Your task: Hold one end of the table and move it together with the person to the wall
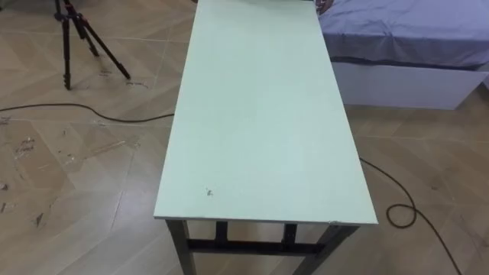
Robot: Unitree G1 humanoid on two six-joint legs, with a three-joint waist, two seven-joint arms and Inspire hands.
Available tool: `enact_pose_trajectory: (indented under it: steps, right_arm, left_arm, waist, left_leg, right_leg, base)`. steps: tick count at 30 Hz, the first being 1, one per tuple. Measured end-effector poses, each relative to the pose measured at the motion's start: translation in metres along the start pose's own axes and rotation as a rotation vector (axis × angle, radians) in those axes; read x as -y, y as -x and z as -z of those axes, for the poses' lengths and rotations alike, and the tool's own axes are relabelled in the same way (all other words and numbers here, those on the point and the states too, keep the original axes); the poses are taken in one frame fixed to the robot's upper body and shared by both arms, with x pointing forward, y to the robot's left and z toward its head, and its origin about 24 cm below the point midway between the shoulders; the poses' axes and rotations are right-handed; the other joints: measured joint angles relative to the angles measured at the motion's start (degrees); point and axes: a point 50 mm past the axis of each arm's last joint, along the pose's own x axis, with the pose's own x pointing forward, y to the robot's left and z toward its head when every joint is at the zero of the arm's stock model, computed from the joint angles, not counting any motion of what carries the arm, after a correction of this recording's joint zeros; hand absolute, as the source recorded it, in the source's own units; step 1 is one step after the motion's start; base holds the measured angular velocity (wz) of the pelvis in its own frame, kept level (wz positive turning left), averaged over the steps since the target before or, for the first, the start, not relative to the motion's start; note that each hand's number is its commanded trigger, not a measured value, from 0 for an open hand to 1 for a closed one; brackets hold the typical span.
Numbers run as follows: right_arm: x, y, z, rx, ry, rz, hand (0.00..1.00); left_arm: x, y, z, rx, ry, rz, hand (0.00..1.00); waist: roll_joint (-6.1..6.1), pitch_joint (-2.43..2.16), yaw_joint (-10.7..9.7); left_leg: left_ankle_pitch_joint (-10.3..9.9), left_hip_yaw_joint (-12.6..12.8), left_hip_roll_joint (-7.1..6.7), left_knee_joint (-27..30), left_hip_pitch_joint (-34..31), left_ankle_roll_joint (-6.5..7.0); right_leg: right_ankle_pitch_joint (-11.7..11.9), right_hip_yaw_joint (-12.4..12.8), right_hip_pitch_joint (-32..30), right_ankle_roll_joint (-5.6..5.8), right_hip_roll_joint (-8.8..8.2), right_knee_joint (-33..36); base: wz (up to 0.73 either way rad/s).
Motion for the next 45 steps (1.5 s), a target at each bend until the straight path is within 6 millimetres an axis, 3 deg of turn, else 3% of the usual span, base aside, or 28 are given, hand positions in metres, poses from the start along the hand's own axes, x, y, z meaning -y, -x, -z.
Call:
enact_pose_trajectory:
  steps: [12, 20, 24, 29, 35, 38, 45]
  right_arm:
    - [-0.001, 0.000, 0.002, -0.008, -0.023, -0.014, 0.00]
    - [-0.003, 0.001, 0.003, -0.002, -0.063, -0.094, 0.00]
    - [-0.008, 0.001, -0.007, 0.035, -0.065, -0.157, 0.00]
    - [-0.014, 0.003, -0.028, 0.133, -0.102, -0.247, 0.00]
    - [-0.027, 0.018, -0.039, 0.281, -0.248, -0.416, 0.00]
    - [-0.038, 0.028, -0.038, 0.315, -0.290, -0.518, 0.00]
    - [-0.065, 0.058, -0.049, 0.413, -0.416, -0.799, 0.00]
  left_arm:
    - [0.001, 0.000, 0.000, -0.021, 0.080, -0.005, 0.00]
    - [0.003, -0.001, 0.000, -0.048, 0.261, 0.113, 0.00]
    - [0.006, -0.001, -0.005, -0.034, 0.351, 0.205, 0.00]
    - [0.009, 0.002, -0.020, 0.033, 0.528, 0.322, 0.00]
    - [0.017, 0.012, -0.036, 0.127, 0.704, 0.485, 0.00]
    - [0.022, 0.022, -0.046, 0.180, 0.744, 0.579, 0.00]
    - [0.039, 0.053, -0.080, 0.309, 0.943, 0.850, 0.00]
  waist:
    - [-0.21, -0.10, 0.01]
    - [0.33, -0.13, 0.28]
    - [0.77, -0.23, 0.30]
    - [1.18, -0.41, 0.21]
    - [1.22, -0.16, 0.11]
    - [1.07, 0.15, 0.26]
    - [0.80, 0.11, -0.13]
  left_leg:
    - [-0.02, -0.12, 0.10, 0.01, -0.13, -0.04]
    - [-0.02, -0.26, 0.14, 0.10, -0.20, -0.03]
    - [-0.10, -0.32, 0.08, 0.21, -1.14, -0.05]
    - [-0.09, -0.18, 0.06, 0.33, -1.18, -0.06]
    - [-0.07, -1.07, 0.03, 1.21, -1.21, -0.04]
    - [-0.09, -1.22, -0.06, 1.09, -1.31, -0.02]
    - [-0.18, -1.79, -0.21, 1.46, -2.22, 0.09]
  right_leg:
    - [-0.30, 0.22, -0.19, -0.07, 0.04, -0.09]
    - [-0.31, 0.31, -0.23, -0.06, 0.09, -0.12]
    - [-0.28, 0.03, -1.01, -0.09, -0.06, 0.18]
    - [-0.28, -0.12, -0.95, -0.11, -0.15, 0.21]
    - [-0.43, -0.81, -0.51, 0.14, -0.71, 0.19]
    - [-0.50, -1.08, -0.50, 0.23, -0.77, 0.24]
    - [-1.54, -1.76, -1.39, 0.17, -1.12, 1.54]
  base:
    - [0.00]
    - [0.00]
    - [0.00]
    - [0.00]
    - [0.06]
    - [0.06]
    - [0.07]
